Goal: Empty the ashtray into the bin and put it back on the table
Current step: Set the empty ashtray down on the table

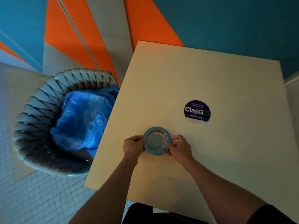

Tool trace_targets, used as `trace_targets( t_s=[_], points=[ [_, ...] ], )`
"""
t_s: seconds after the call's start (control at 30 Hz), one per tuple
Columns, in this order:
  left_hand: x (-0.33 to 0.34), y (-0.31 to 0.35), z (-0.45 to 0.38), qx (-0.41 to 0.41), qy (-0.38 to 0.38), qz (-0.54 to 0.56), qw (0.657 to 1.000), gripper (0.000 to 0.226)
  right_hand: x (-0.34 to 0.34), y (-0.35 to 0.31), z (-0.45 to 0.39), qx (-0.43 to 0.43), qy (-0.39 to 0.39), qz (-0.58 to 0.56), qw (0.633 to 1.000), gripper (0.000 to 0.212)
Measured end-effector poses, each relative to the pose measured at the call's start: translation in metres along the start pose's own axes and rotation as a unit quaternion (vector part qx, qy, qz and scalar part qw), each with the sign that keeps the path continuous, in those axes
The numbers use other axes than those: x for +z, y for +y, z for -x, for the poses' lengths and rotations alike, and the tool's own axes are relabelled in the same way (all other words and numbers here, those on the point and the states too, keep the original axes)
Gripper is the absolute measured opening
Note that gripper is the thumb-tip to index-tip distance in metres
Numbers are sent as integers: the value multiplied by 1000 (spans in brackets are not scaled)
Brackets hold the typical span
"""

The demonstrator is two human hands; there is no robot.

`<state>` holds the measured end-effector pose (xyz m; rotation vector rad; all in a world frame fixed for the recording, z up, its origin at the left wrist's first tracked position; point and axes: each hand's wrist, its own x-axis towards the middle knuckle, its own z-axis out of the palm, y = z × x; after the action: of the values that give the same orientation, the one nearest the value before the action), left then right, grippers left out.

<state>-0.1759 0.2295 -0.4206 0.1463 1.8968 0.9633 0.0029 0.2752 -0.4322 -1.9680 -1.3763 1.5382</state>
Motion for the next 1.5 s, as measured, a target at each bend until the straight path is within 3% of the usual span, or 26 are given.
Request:
trace_targets(
  t_s=[0.53,0.97,1.23,1.5],
  points=[
    [88,-24,50,9,-64,-128,990,15,-90,73,32,33,60,-32,997,19],
    [106,-30,61,61,-85,-213,971,9,-120,90,43,59,64,-68,994,13],
    [123,-6,50,160,-102,-327,926,18,-109,103,62,128,42,-130,982,7],
    [121,-10,47,173,-131,-361,907,6,-108,94,49,122,57,-99,986,14]
  ],
)
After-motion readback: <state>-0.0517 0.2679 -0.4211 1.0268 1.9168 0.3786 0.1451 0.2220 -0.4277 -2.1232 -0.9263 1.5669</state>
